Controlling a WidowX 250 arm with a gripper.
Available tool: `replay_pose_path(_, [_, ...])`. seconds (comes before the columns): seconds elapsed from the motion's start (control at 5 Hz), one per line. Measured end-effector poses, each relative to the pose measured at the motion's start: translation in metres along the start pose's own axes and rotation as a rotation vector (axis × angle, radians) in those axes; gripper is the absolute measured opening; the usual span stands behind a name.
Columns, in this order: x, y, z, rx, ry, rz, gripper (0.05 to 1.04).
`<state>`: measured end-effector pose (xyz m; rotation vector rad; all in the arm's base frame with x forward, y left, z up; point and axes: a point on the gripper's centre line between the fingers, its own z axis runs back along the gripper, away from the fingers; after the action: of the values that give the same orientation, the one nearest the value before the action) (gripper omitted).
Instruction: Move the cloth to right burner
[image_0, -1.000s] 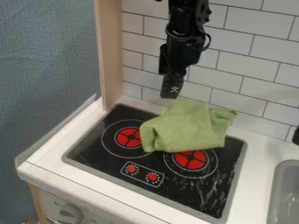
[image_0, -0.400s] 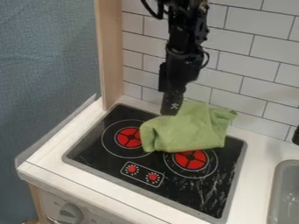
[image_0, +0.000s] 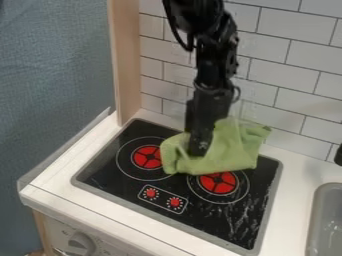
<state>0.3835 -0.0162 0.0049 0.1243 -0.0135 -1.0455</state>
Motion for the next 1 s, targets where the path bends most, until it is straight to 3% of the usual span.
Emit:
replay_pose_path(0.2, [0.004,0.001,-0.014,-0.039,0.019,-0.007,0.999])
replay_pose_path(0.6, [0.008,-0.006,-0.024,-0.081,0.012,0.013,0.999])
replay_pose_path(1.0, [0.005,-0.026,-0.028,-0.086,0.011,0.02,0.999])
